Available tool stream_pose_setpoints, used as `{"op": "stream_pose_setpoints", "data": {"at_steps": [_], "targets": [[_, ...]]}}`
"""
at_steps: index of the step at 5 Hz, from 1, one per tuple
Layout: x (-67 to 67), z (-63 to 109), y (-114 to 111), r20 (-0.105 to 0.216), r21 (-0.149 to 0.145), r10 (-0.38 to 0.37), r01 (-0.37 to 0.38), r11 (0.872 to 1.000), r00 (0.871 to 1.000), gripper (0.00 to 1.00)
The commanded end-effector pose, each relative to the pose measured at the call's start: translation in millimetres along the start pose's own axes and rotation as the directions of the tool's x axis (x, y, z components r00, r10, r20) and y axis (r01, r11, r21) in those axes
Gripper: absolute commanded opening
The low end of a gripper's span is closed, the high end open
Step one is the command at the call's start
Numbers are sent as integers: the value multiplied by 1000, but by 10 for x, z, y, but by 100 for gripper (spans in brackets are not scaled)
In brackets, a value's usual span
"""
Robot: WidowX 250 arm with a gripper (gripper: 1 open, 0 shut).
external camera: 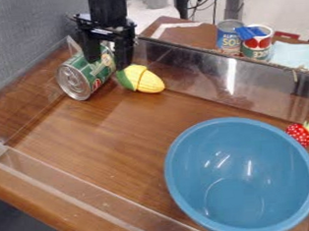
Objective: Put the strawberry into the blue bowl
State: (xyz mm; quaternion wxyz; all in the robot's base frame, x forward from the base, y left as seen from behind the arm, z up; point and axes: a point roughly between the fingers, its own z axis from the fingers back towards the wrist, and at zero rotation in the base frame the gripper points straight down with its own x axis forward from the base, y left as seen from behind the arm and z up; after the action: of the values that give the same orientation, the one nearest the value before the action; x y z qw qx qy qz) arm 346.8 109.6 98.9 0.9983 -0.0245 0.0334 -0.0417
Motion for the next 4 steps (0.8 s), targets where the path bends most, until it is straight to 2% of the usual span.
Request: {"op": "stream_pose_setpoints", "data": {"at_steps": [1,4], "targets": [[-12,229,-102,67,30,-40,38,999,997,100],[170,129,113,89,30,56,-59,998,994,100]]}}
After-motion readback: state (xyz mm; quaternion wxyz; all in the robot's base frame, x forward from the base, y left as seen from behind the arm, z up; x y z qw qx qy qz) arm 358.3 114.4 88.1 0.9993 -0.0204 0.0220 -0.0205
